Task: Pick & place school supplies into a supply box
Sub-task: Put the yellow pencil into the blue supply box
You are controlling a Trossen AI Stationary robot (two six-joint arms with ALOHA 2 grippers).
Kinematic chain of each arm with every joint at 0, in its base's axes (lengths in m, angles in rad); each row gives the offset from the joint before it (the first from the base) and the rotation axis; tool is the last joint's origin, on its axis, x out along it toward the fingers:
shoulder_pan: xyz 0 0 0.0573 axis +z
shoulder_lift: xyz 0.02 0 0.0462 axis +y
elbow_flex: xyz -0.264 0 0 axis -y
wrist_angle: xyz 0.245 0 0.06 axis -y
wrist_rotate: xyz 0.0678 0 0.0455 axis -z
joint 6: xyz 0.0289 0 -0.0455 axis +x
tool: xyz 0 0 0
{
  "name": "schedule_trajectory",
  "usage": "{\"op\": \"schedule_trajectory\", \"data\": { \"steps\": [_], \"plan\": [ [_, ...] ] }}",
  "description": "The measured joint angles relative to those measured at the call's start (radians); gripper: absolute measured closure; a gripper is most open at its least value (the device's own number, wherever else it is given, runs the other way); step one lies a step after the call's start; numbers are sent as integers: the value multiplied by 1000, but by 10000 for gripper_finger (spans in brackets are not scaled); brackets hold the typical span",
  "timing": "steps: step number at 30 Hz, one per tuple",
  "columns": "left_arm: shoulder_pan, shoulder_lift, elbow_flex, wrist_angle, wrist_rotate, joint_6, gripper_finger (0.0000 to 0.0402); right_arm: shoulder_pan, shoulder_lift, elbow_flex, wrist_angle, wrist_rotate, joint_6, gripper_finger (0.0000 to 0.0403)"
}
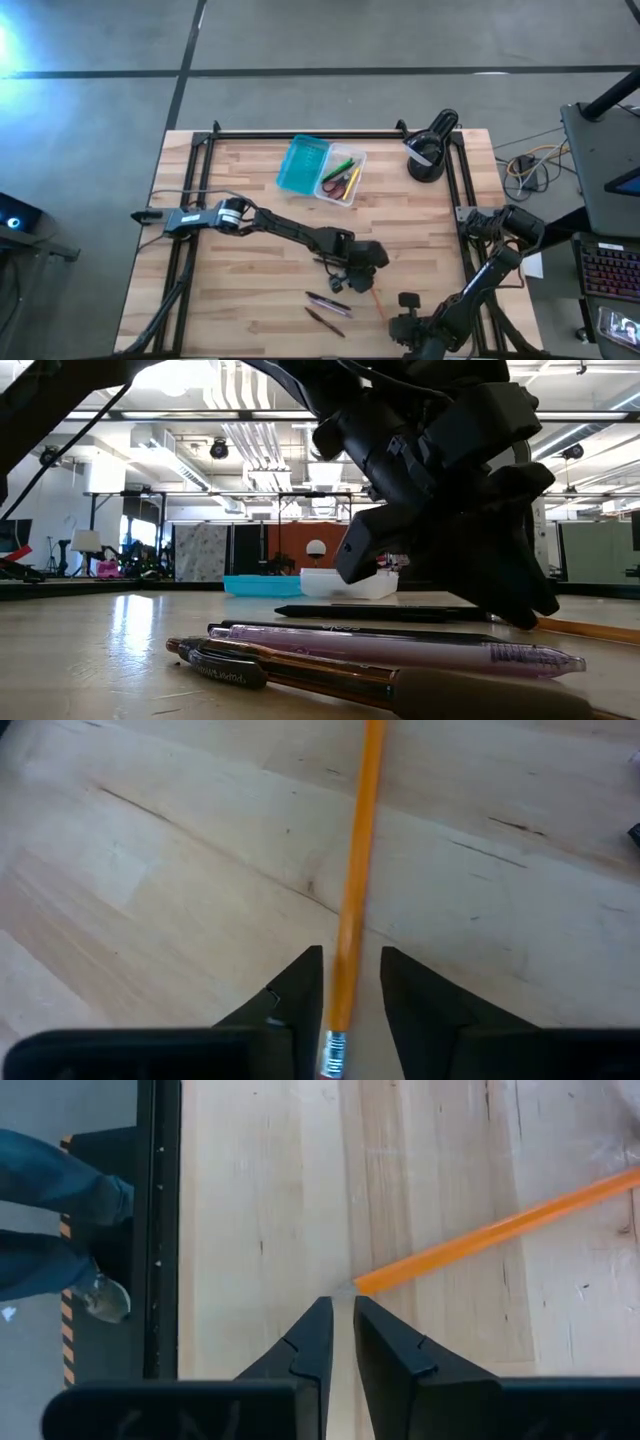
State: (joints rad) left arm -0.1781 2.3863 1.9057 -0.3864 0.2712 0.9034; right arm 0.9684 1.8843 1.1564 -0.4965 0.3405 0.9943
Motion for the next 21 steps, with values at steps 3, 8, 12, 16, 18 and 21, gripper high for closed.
{"op": "schedule_trajectory", "data": {
  "steps": [3, 8, 12, 16, 18, 21],
  "plan": [
    [10, 0, 11, -18, 2, -2, 327, 0, 0, 0, 1, 0, 0, 364],
    [20, 0, 12, -25, 3, -12, 342, 0, 0, 10, 2, -1, 0, 364],
    [20, 0, 41, -49, 59, -90, 352, 0, 0, 15, 0, -11, -9, 364],
    [23, -1, 79, -45, 118, -145, 361, 0, 0, 16, 0, -27, -26, 364],
    [27, -3, 88, -41, 119, -131, 363, 0, 0, 16, 0, -27, -31, 364],
    [35, -4, 79, -47, 118, -128, 363, 0, 0, 16, 1, -27, -37, 364]
  ]
}}
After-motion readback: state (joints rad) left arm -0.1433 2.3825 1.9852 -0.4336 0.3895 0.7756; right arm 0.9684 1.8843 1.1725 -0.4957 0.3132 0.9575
